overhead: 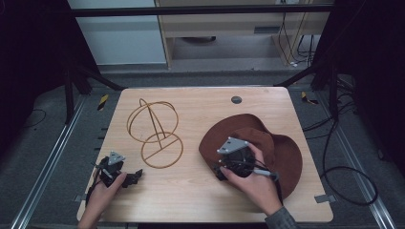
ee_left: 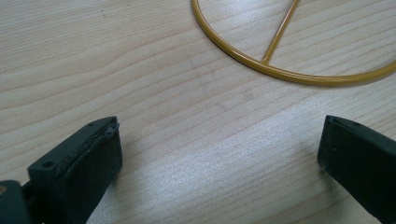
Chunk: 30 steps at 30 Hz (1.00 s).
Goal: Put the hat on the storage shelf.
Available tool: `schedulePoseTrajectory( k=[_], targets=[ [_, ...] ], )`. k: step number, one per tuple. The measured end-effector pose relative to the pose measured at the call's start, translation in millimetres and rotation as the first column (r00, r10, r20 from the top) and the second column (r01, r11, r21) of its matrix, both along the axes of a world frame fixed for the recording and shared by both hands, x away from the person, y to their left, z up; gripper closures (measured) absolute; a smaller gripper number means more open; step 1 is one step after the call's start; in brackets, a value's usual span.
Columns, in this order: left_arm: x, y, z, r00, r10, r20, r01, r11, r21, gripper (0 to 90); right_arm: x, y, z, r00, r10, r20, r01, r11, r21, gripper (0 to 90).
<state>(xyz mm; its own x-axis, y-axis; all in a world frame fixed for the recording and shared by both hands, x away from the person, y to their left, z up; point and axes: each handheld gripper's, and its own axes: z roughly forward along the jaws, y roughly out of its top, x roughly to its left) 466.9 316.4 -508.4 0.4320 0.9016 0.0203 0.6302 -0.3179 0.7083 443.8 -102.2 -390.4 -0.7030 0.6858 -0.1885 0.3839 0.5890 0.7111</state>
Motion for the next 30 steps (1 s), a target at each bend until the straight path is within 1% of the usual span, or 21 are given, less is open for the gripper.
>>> schedulePoseTrajectory(
  k=[2,3,6,7,8,10,11,12,13,14,15,16,17,18,19,20,23,24,26,29,30],
  targets=[
    [0.0,0.0,0.0,1.0,0.0,0.0,0.0,1.0,0.0,0.0,4.1,-12.3,0.9,0.9997,-0.011,-0.022,0.011,1.0,-0.001,18.9],
    [0.0,0.0,0.0,1.0,0.0,0.0,0.0,1.0,0.0,0.0,5.8,-18.0,1.2,0.9989,-0.029,-0.036,0.029,1.0,0.005,19.2],
    [0.1,-0.3,-0.2,1.0,0.002,0.002,-0.002,1.0,-0.003,0.0,8.0,-30.7,4.3,0.9973,-0.062,-0.039,0.062,0.998,-0.005,18.7],
    [0.1,-0.2,-0.1,1.0,0.002,0.002,-0.002,1.0,-0.003,0.0,8.8,-34.4,5.3,0.9969,-0.065,-0.046,0.065,0.998,-0.001,18.1],
    [0.1,-0.2,-0.2,1.0,0.002,0.002,-0.002,1.0,-0.003,0.0,10.4,-37.8,6.1,0.9966,-0.059,-0.058,0.06,0.998,0.001,17.3],
    [0.1,-0.2,-0.2,1.0,0.001,0.002,-0.001,1.0,-0.003,0.0,14.4,-44.9,7.3,0.9932,-0.053,-0.103,0.053,0.999,0.002,16.3],
    [0.1,-0.2,-0.2,1.0,0.001,0.002,-0.001,1.0,-0.003,0.0,16.4,-48.7,8.0,0.9914,-0.056,-0.119,0.055,0.998,-0.007,16.3],
    [0.1,-0.2,-0.2,1.0,0.001,0.002,-0.001,1.0,-0.003,0.0,16.4,-48.7,8.0,0.9914,-0.056,-0.119,0.055,0.998,-0.007,16.3],
    [0.1,-0.2,-0.2,1.0,0.001,0.002,-0.001,1.0,-0.003,0.0,20.3,-57.1,9.3,0.9894,-0.076,-0.123,0.072,0.997,-0.041,16.0],
    [0.1,-0.2,-0.2,1.0,0.001,0.002,-0.001,1.0,-0.003,0.0,22.4,-62.0,10.4,0.9878,-0.085,-0.13,0.079,0.996,-0.051,15.2],
    [0.1,-0.2,-0.2,1.0,0.001,0.002,-0.001,1.0,-0.003,0.0,22.4,-62.0,10.4,0.9878,-0.085,-0.13,0.079,0.996,-0.051,15.2],
    [0.1,-0.2,-0.2,1.0,0.001,0.002,-0.001,1.0,-0.003,0.0,26.2,-72.0,12.7,0.9844,-0.098,-0.146,0.092,0.995,-0.043,14.6],
    [0.1,-0.2,-0.2,1.0,0.001,0.002,-0.001,1.0,-0.003,0.0,26.2,-72.0,12.7,0.9844,-0.098,-0.146,0.092,0.995,-0.043,14.6],
    [0.2,-0.2,-0.1,1.0,0.001,0.002,-0.001,1.0,-0.003,0.0,29.6,-81.0,14.8,0.9816,-0.109,-0.157,0.104,0.994,-0.038,14.6],
    [0.2,-0.2,-0.1,1.0,0.001,0.002,-0.001,1.0,-0.003,0.0,29.6,-81.0,14.8,0.9816,-0.109,-0.157,0.104,0.994,-0.038,14.6],
    [0.2,-0.2,-0.2,1.0,0.001,0.002,-0.001,1.0,-0.003,0.0,32.5,-88.1,17.0,0.9791,-0.111,-0.17,0.104,0.993,-0.051,14.8],
    [0.4,-0.5,-0.2,1.0,0.002,0.002,-0.002,1.0,-0.005,0.0,35.6,-92.3,18.6,0.9766,-0.108,-0.186,0.098,0.993,-0.061,14.3],
    [0.3,-0.6,-0.3,1.0,0.004,0.002,-0.004,1.0,-0.006,0.0,39.8,-94.8,19.1,0.975,-0.104,-0.196,0.09,0.993,-0.08,13.9],
    [0.3,-0.6,-0.2,1.0,0.004,0.002,-0.004,1.0,-0.005,0.0,44.2,-96.2,20.9,0.9741,-0.101,-0.202,0.084,0.992,-0.092,13.4],
    [0.3,-0.6,-0.2,1.0,0.004,0.002,-0.004,1.0,-0.006,0.0,48.8,-97.3,23.8,0.9719,-0.096,-0.215,0.078,0.993,-0.091,12.3],
    [0.3,-0.6,-0.3,1.0,0.004,0.002,-0.004,1.0,-0.006,0.0,53.5,-98.6,26.3,0.9711,-0.089,-0.222,0.069,0.993,-0.096,12.1]
  ],
)
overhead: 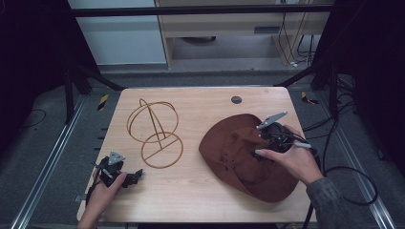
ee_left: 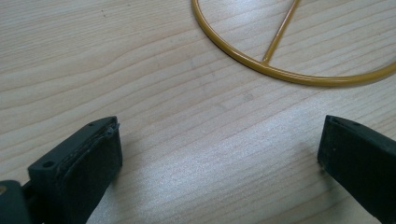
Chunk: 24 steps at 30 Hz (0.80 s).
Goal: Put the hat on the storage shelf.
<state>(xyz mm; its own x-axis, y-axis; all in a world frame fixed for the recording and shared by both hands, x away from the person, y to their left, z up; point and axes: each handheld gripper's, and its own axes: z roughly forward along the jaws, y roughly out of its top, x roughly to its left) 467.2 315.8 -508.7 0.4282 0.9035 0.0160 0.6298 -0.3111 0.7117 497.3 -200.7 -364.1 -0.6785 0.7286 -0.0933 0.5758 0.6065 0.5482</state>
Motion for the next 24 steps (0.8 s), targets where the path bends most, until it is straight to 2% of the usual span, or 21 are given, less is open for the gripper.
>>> schedulePoseTrajectory(
  k=[3,8,12,17,24],
  targets=[
    [0.0,0.0,0.0,1.0,0.0,0.0,0.0,1.0,0.0,0.0,6.8,-2.4,2.1,0.9997,0.019,-0.014,-0.019,1.0,0.002,12.3],
    [0.0,0.0,0.0,1.0,-0.001,0.0,0.001,1.0,0.0,0.0,17.2,-7.1,2.0,0.9993,0.018,-0.033,-0.018,1.0,-0.004,12.9],
    [0.0,0.0,0.0,1.0,0.0,0.0,0.0,1.0,0.0,0.0,25.4,-8.0,-2.1,0.9975,0.024,-0.067,-0.024,1.0,0.0,14.8],
    [0.0,0.0,0.0,1.0,0.0,0.0,0.0,1.0,0.0,0.0,31.5,6.6,-2.9,0.9938,0.059,-0.094,-0.061,0.998,-0.018,17.1],
    [-0.1,0.0,0.0,1.0,-0.001,0.0,0.001,1.0,0.001,0.0,38.0,20.2,-7.8,0.9916,0.068,-0.11,-0.074,0.996,-0.052,18.9]
  ],
)
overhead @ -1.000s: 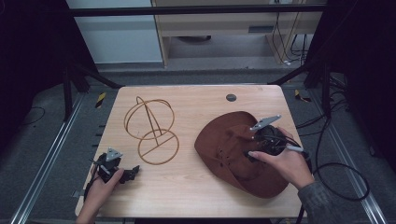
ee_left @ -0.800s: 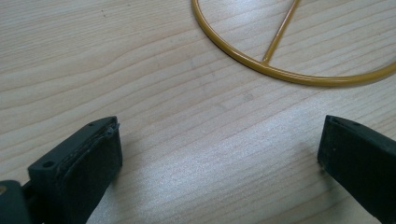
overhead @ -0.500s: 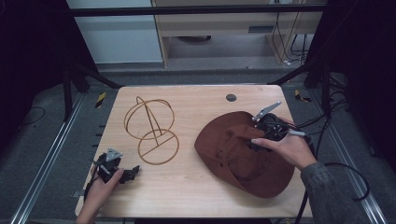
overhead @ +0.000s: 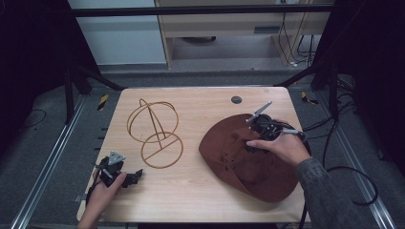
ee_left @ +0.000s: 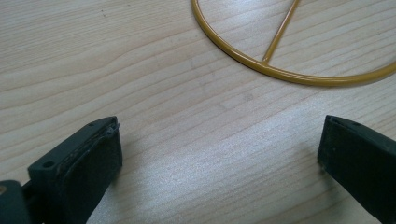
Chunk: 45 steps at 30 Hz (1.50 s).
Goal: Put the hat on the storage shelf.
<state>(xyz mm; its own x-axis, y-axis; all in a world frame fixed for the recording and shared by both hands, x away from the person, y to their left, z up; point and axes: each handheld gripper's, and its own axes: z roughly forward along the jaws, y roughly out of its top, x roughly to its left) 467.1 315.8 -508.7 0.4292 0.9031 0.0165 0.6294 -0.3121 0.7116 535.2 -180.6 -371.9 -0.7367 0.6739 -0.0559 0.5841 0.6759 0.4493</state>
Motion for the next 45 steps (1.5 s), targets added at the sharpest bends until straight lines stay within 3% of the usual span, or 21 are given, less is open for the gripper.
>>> schedulePoseTrajectory(
  k=[14,23,31,45],
  targets=[
    [-0.1,-0.1,-0.1,1.0,0.002,0.001,-0.002,1.0,-0.001,0.0,9.7,9.6,-12.6,0.9981,0.025,-0.057,-0.027,0.999,-0.026,23.5],
    [0.0,0.0,0.0,1.0,0.0,0.0,0.0,1.0,0.0,0.0,12.6,10.4,-19.7,0.9966,0.029,-0.077,-0.031,0.999,-0.026,31.4],
    [-0.3,0.0,0.0,1.0,-0.001,0.0,0.001,1.0,0.0,0.0,12.7,6.0,-23.8,0.9965,0.028,-0.079,-0.029,0.999,-0.021,45.1],
    [-0.5,-0.1,0.2,1.0,-0.001,-0.002,0.001,1.0,0.002,0.0,14.5,-4.6,-27.6,0.9934,0.048,-0.104,-0.047,0.999,0.013,77.8]
  ],
)
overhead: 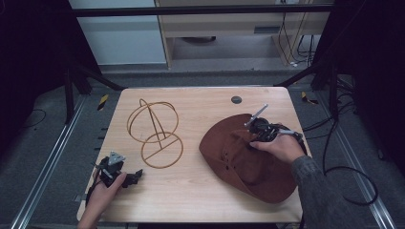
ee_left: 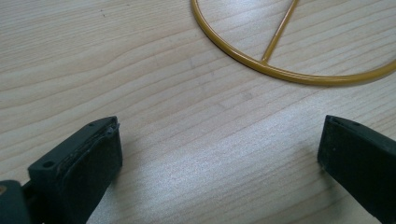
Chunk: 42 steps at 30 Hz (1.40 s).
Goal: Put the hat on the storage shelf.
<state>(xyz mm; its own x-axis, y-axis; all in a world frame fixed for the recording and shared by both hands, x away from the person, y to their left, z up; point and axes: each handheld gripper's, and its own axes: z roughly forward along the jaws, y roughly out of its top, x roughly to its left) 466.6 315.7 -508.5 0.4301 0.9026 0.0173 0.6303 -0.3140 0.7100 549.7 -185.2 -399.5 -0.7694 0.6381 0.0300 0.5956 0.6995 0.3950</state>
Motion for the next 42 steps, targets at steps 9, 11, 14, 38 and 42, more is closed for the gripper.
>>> schedulePoseTrajectory(
  k=[9,11,14,38,42],
  targets=[
    [0.1,0.0,-0.2,1.0,0.0,0.002,0.0,1.0,-0.002,0.0,-2.7,-1.4,4.7,0.9996,0.013,0.023,-0.014,0.999,0.031,88.9],
    [0.0,0.0,-0.1,1.0,0.0,0.0,0.0,1.0,-0.001,0.0,-4.2,-2.3,7.8,0.9993,0.013,0.036,-0.015,0.999,0.051,89.1],
    [0.0,0.0,0.0,1.0,0.0,0.0,0.0,1.0,0.0,0.0,-7.9,-2.8,13.2,0.9987,0.004,0.05,-0.008,0.997,0.076,89.2],
    [-0.1,-0.1,-0.1,1.0,0.002,0.001,-0.002,1.0,-0.001,0.0,-40.0,9.6,81.4,0.9581,-0.051,0.282,-0.035,0.956,0.292,89.4],
    [-0.2,0.2,0.1,1.0,-0.001,-0.001,0.001,1.0,0.003,0.0,-47.5,13.8,96.8,0.9452,-0.05,0.323,-0.063,0.941,0.333,89.3]
  ],
)
